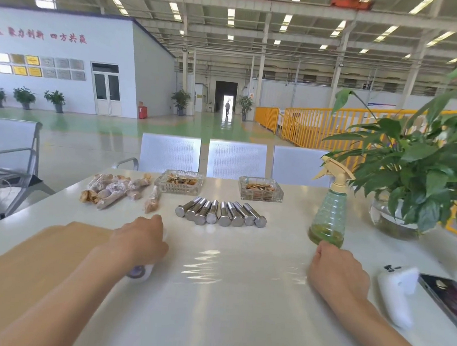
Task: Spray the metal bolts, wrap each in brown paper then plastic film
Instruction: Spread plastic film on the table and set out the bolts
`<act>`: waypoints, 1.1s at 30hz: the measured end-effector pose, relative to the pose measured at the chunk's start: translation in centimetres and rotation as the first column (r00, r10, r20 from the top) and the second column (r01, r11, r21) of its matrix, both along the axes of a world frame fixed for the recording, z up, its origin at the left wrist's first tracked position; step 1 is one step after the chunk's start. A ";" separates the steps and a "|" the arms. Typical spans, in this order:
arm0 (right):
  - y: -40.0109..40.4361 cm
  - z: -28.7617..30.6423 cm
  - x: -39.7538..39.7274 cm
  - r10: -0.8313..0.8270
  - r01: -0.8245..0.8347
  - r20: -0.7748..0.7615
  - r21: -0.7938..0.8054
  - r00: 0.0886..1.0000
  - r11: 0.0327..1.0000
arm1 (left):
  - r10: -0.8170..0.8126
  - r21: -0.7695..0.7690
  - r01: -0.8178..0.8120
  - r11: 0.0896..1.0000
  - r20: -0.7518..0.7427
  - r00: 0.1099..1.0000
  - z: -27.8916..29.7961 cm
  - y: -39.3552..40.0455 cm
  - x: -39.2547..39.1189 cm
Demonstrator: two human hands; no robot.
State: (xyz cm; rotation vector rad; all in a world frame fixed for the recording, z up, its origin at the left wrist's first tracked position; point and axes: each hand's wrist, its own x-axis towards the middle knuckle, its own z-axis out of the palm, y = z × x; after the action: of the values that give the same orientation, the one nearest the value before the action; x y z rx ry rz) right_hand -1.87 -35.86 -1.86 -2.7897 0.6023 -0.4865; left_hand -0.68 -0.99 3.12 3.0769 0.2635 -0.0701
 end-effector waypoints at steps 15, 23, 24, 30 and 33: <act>-0.7 -0.4 -1.6 0.045 -0.048 -0.017 -0.236 0.999 0.971 | -0.024 0.021 0.024 0.999 -0.012 1.000 -1.2 0.3 0.4; -1.7 -1.1 -1.3 0.123 -0.118 0.124 -0.045 0.985 0.992 | 0.044 -0.189 -0.034 0.981 0.051 0.998 -2.5 3.3 0.8; -1.7 -1.0 -1.3 0.134 -0.129 0.116 -0.049 0.984 0.990 | 0.050 -0.209 -0.038 0.977 0.055 0.997 -2.7 3.4 0.9; -1.3 -0.9 -1.4 0.158 -0.149 0.074 -0.114 0.985 0.982 | 0.028 -0.219 -0.012 0.976 0.073 0.997 -3.5 3.3 1.3; -1.3 -0.8 -1.2 0.164 -0.156 0.061 -0.127 0.985 0.980 | 0.022 -0.233 -0.003 0.973 0.079 0.997 -3.7 3.6 1.5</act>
State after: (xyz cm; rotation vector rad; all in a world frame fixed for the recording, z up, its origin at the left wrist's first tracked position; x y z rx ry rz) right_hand -3.06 -37.15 -2.69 -2.8905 0.3395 -0.6037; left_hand 0.81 2.64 -0.59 2.8370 0.2505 0.0232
